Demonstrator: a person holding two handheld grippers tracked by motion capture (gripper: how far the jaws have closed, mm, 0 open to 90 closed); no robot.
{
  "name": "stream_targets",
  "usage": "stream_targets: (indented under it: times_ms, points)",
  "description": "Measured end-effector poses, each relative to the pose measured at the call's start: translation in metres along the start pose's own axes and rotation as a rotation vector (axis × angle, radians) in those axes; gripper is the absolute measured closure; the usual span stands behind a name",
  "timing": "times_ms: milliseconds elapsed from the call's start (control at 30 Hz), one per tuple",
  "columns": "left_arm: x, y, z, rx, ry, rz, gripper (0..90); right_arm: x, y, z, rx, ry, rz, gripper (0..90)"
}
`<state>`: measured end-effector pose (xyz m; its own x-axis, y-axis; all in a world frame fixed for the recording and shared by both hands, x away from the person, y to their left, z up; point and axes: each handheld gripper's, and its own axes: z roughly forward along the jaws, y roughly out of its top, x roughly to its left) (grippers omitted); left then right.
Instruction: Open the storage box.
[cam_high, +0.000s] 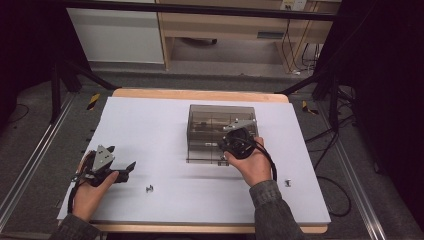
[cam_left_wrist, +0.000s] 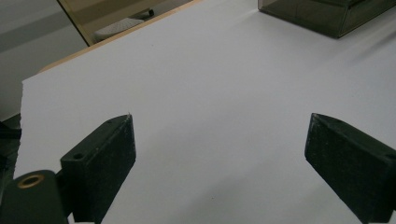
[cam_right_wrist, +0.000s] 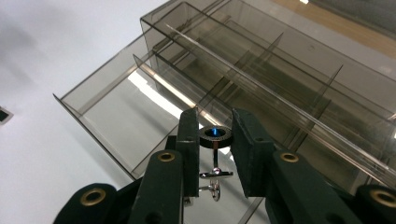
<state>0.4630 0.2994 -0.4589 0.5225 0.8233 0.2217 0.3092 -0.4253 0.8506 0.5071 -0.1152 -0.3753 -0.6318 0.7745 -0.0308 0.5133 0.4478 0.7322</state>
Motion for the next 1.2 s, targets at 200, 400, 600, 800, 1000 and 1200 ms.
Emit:
stream_targets:
  times_ms: [200,400,600,800,1000,1200]
  points:
    - [-0.001,0.0,0.0,-0.002,-0.004,-0.001,8.6,-0.003,-0.004,0.005,0.026,0.0,0.001,73.3]
    - [-0.003,0.001,0.001,-0.004,-0.015,0.015,8.5,-0.002,-0.005,0.009,0.039,0.005,-0.003,73.2]
    - [-0.002,0.001,0.0,-0.004,-0.017,0.008,8.5,-0.001,-0.005,0.011,0.022,0.011,0.006,66.7]
    - [-0.003,0.003,0.0,-0.006,-0.024,0.014,8.5,0.003,-0.003,0.0,-0.005,0.012,-0.002,74.6]
    - [-0.004,0.01,-0.003,-0.024,-0.081,-0.019,9.0,0.01,-0.016,-0.019,-0.075,0.017,0.009,83.3]
    - [-0.008,0.018,-0.007,-0.043,-0.107,-0.029,9.1,0.021,-0.036,-0.032,-0.121,0.014,0.017,89.5]
